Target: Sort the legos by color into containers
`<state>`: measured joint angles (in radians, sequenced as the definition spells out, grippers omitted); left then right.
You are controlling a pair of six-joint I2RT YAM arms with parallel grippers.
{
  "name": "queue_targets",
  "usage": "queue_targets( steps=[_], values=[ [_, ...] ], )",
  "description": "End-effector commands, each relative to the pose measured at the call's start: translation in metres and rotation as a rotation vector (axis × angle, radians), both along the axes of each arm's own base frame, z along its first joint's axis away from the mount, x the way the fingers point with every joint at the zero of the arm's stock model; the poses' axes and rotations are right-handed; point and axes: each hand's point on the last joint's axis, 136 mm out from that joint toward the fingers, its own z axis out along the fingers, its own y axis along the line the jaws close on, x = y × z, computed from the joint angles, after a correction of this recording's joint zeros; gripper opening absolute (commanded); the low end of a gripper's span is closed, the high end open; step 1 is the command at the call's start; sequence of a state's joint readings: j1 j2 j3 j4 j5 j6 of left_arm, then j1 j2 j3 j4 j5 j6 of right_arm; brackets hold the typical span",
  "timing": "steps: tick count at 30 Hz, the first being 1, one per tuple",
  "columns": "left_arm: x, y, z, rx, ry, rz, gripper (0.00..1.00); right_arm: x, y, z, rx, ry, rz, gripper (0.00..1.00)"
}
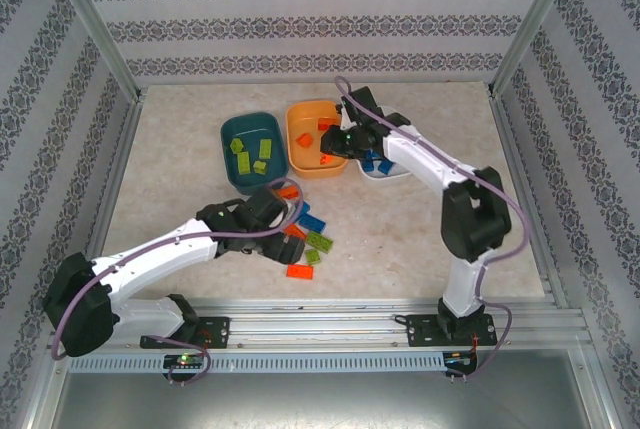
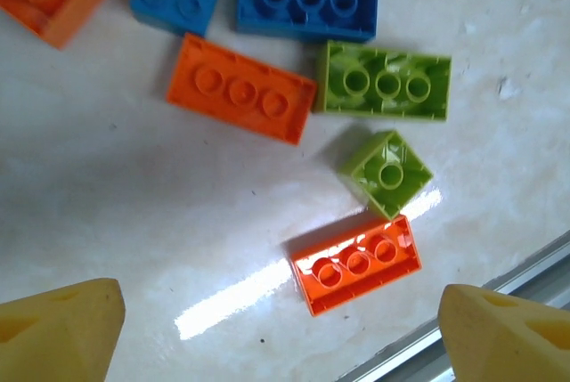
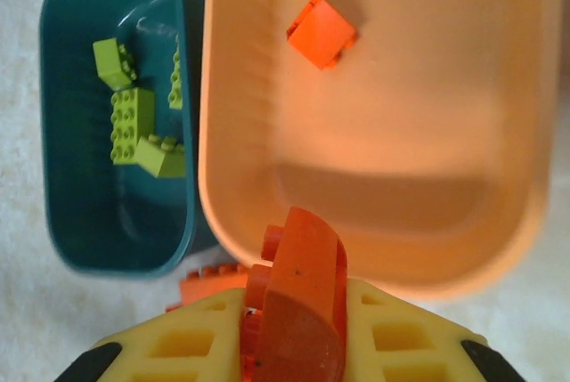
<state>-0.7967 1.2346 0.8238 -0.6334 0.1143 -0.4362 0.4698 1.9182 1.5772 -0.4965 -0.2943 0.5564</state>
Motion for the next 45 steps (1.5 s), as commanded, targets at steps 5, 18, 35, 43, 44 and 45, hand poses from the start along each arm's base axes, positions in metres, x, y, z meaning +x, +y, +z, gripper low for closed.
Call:
queue_targets(
  steps=[5, 18, 35, 43, 44, 45],
  values=[
    [-0.015, -0.009, -0.017, -0.007, -0.007, 0.025, 1.00, 0.047, 0.026, -0.031, 0.033, 0.031, 0.049, 0.24],
    [-0.025, -0.008, -0.034, 0.040, 0.052, 0.115, 1.00, 0.081, 0.022, -0.037, -0.001, 0.023, 0.044, 0.48],
    [-0.033, -0.054, -0.062, 0.119, 0.092, 0.090, 1.00, -0.020, -0.022, 0.052, 0.093, -0.142, 0.036, 0.61],
    [-0.033, -0.057, -0.070, 0.145, 0.110, 0.090, 0.96, -0.057, -0.040, 0.033, 0.083, -0.112, 0.038, 0.62],
    [-0.033, -0.058, -0.071, 0.145, 0.117, 0.089, 0.94, -0.059, -0.042, 0.030, 0.080, -0.108, 0.033, 0.61],
    [-0.033, -0.059, -0.073, 0.147, 0.121, 0.088, 0.92, -0.060, -0.044, 0.027, 0.079, -0.105, 0.029, 0.62]
  ],
)
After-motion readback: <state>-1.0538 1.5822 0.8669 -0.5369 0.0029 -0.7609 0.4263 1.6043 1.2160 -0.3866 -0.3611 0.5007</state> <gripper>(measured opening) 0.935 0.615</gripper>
